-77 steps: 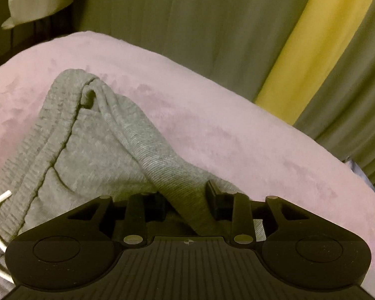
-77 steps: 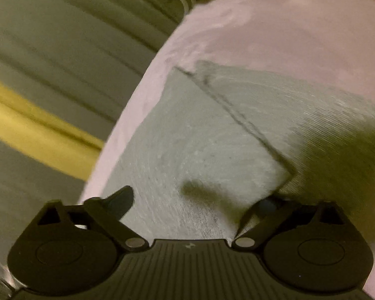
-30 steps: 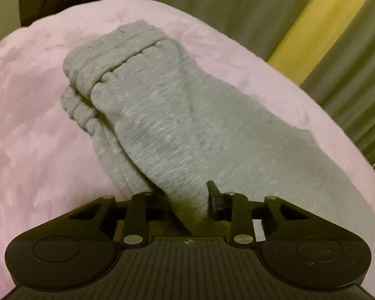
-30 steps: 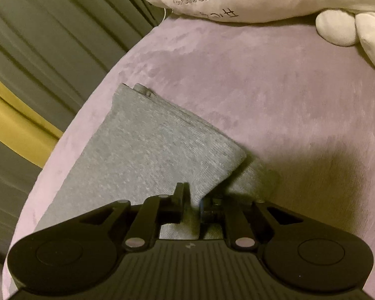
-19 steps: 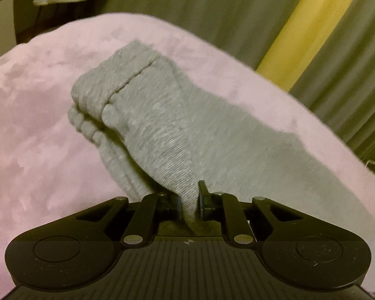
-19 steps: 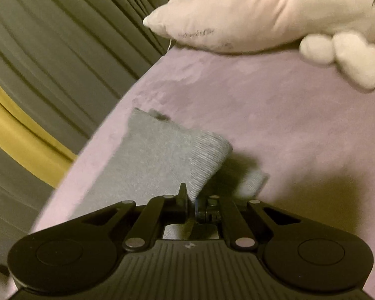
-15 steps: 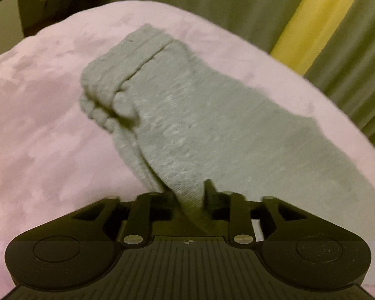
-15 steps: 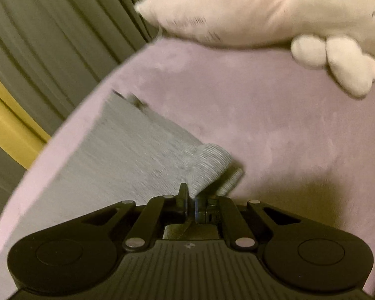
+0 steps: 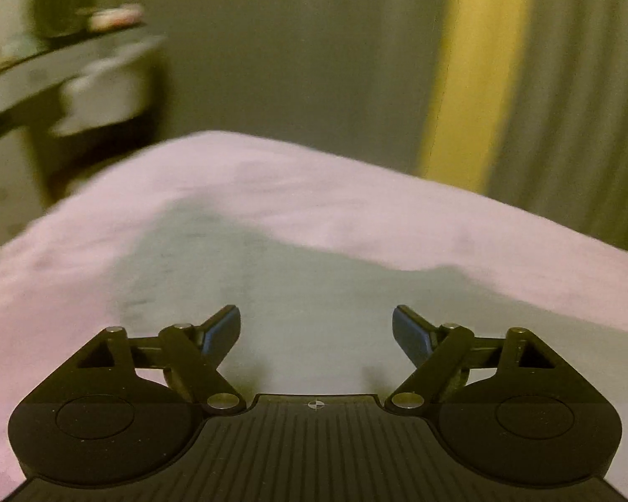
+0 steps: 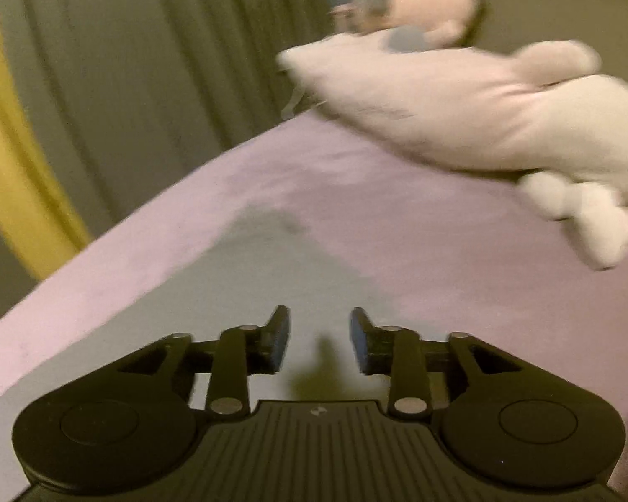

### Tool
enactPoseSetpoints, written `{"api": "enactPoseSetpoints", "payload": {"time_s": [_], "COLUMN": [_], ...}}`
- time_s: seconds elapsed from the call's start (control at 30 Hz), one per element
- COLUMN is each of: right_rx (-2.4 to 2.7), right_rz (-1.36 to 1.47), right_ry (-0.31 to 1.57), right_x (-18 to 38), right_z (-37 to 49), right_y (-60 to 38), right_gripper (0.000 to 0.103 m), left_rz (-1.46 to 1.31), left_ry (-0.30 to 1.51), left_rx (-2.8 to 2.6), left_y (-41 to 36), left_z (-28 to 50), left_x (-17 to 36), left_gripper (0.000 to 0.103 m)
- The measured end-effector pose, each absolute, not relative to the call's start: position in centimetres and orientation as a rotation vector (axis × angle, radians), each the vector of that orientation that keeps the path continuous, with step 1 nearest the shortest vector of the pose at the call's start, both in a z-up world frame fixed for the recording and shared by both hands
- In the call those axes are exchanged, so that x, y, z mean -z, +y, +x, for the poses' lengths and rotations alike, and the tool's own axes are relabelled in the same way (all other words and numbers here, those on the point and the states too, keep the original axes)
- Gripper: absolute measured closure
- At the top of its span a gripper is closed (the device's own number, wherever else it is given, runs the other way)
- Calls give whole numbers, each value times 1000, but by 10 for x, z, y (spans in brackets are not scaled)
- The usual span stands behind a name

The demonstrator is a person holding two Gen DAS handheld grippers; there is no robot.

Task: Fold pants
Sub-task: 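Open both tools and release the folded pants onto the bed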

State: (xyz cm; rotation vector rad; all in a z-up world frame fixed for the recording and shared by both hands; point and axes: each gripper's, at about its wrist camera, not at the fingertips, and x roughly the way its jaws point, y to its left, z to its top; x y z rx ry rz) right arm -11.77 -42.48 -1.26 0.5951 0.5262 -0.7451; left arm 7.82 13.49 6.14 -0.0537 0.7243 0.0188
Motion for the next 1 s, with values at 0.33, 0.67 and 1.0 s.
{"api": "enactPoseSetpoints", "payload": {"time_s": [0.33, 0.67, 1.0], "right_rx": [455, 470, 469], "right_rz": [572, 611, 591], "right_ry": [615, 615, 622], "right_x": [48, 61, 63], "right_z": [-35, -27, -24], "right_y": [-349, -359, -359], "right_gripper": [55, 47, 40], "left_rz": [96, 263, 151], "left_ry": [815, 854, 825], "left_rx": [157, 106, 216], "left_y": [40, 13, 10], "left_z": [172, 218, 176], "left_x": [-10, 37, 13], "left_gripper": [54, 66, 54]}}
